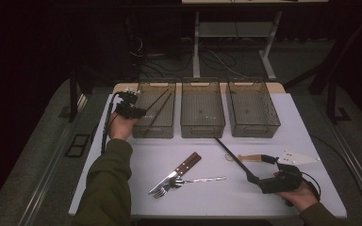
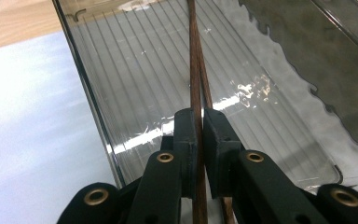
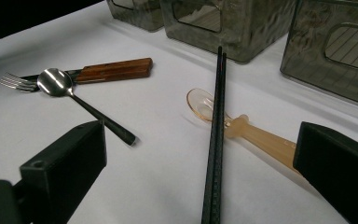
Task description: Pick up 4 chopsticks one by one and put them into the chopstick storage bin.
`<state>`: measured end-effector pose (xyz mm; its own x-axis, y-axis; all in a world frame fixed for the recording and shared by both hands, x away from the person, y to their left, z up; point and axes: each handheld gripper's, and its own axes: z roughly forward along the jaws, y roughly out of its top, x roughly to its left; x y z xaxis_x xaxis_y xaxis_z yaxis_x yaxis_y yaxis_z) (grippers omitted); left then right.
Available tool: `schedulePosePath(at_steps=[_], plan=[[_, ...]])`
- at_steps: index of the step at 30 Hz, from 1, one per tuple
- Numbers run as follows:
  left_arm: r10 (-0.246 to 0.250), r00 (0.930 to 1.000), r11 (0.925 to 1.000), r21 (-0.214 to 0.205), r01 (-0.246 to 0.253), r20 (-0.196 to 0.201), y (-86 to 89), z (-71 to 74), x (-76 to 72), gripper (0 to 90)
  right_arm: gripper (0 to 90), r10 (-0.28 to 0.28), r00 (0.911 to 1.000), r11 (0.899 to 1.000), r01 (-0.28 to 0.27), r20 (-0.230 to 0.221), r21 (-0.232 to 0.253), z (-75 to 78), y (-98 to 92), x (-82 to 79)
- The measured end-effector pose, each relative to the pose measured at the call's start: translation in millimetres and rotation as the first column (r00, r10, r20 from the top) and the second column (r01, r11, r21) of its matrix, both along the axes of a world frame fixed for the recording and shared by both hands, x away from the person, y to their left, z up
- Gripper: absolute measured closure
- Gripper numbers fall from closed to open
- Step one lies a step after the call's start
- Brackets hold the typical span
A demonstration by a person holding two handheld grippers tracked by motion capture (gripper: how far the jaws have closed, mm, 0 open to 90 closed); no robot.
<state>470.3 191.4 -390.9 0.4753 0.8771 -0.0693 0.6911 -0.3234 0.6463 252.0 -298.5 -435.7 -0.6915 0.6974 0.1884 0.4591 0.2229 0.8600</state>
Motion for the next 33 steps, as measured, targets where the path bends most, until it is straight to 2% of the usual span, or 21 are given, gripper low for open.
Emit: schedulePosePath(at_steps=[9, 16, 20, 23, 27, 33], plan=[[0.001, 1.0000, 1.0000, -0.003, -0.001, 0.003, -0.3, -0.4, -0.2, 83.0, 2.6, 0.002, 1.0000, 1.000, -0.002, 0.001, -0.002, 0.1, 0.2, -0.1], [-0.002, 1.0000, 0.9999, -0.011, 0.002, 0.008, -2.0, 0.1, -0.4, 76.6, 2.6, 0.003, 1.0000, 1.000, -0.003, -0.001, -0.003, 0.3, 0.4, -0.4], [-0.016, 0.9995, 0.9997, -0.017, 0.017, 0.025, -3.2, 3.3, -2.0, 72.4, 2.6, 0.003, 1.0000, 1.000, -0.003, -0.002, -0.003, 0.3, 0.4, -0.5], [-0.030, 0.9985, 0.9992, -0.025, 0.032, 0.047, -4.8, 7.6, -4.8, 65.1, 2.6, 0.003, 1.0000, 1.000, -0.003, -0.002, -0.004, 0.2, 0.5, -0.6], [-0.060, 0.9960, 0.9971, -0.044, 0.063, 0.067, -5.3, 13.8, -9.4, 60.3, 2.6, 0.005, 1.0000, 1.000, -0.005, 0.000, -0.007, 0.0, 0.7, -0.5], [-0.126, 0.9903, 0.9887, -0.075, 0.130, 0.059, -7.1, 22.2, -20.5, 50.9, 2.6, 0.005, 1.0000, 1.000, -0.005, -0.002, -0.011, -0.4, 1.1, -0.4]])
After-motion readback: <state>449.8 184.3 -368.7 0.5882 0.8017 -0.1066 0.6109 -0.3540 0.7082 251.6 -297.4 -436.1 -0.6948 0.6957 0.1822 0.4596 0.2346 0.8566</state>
